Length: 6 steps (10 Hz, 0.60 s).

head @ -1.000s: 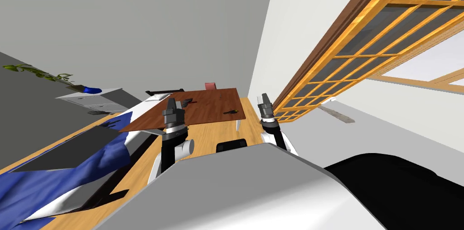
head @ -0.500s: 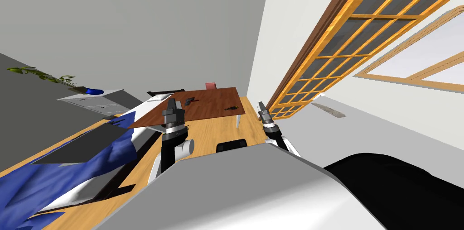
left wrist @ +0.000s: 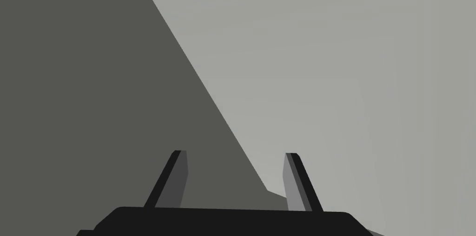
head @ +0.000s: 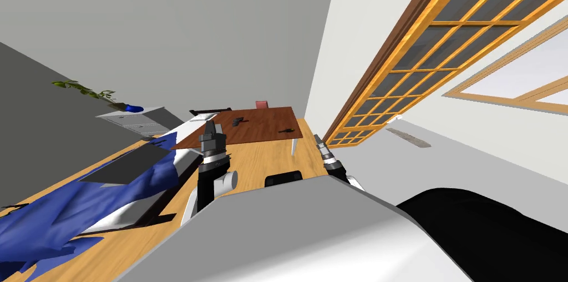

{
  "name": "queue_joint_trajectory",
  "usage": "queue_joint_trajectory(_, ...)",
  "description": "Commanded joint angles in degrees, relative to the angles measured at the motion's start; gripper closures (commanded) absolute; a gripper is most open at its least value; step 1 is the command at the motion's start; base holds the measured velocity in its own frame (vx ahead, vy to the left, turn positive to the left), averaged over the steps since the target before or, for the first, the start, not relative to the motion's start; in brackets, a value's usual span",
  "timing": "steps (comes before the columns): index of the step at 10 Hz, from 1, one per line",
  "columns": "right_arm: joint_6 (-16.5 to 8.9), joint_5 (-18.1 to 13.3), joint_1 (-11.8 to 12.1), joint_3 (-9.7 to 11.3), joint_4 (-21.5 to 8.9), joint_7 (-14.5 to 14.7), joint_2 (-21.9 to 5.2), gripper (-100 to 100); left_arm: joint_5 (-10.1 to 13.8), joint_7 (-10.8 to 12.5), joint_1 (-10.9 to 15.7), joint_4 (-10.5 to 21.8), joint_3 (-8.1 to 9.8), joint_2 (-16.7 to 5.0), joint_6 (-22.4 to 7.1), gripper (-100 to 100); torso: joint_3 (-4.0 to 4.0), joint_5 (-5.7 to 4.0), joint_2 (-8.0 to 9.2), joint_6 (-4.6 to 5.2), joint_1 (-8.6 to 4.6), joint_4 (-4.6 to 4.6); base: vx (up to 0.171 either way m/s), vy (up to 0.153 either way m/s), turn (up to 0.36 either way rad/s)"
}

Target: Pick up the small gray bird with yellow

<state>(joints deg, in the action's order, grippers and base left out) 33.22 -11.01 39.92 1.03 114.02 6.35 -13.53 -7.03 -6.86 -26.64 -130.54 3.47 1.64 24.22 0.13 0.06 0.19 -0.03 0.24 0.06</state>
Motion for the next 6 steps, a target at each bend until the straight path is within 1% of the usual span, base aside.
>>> queue_joint_trajectory(1, -0.3, -1.3, 1.73, -0.67, -2.86, 0.1, -1.38, -100, 0.0, 0.0, 0.0, 0.0, 0.0, 0.0, 0.0, 0, 0.0, 0.0, 0.0, 0.0, 0.0, 0.0, -0.038, 0.047, 0.15)
queue_joint_trajectory(2, -0.3, -1.3, 1.73, -0.67, -4.45, 0.1, -1.38, -100, 0.0, 0.0, 0.0, 0.0, 0.0, 0.0, 0.0, 0, -0.02, -0.01, -0.03, -0.01, -0.01, -0.01, -0.031, 0.033, 0.085)
queue_joint_trajectory(3, -0.85, -2.67, 3.4, -1.07, -6.44, 0.3, -2.65, -100, 0.0, 0.0, 0.0, 0.0, 0.0, 0.0, 0.0, 0, -0.04, -0.01, -0.07, 0.01, -0.06, -0.02, -0.035, 0.037, 0.226)
queue_joint_trajectory(4, -0.85, -2.67, 3.4, -1.07, -7.02, 0.3, -2.65, -100, 0.0, 0.0, 0.0, 0.0, 0.0, 0.0, 0.0, 0, -0.04, -0.01, -0.06, -0.02, -0.04, -0.02, -0.028, 0.023, 0.069)
queue_joint_trajectory(5, -0.85, -2.67, 3.4, -1.07, -7.63, 0.3, -2.65, -100, 0.0, 0.0, -0.01, 0.0, 0.01, 0.0, 0.0, 0, -0.05, -0.02, -0.08, 0.01, -0.1, -0.02, -0.01, 0.007, -0.039)
queue_joint_trajectory(6, -1.45, -4.12, 5.09, -1.44, -9.91, 0.52, -4.1, -100, 0.0, 0.0, -0.01, 0.0, 0.01, 0.0, 0.0, 0, -0.08, -0.03, -0.14, 0.02, -0.16, -0.03, -0.01, 0.022, 0.194)
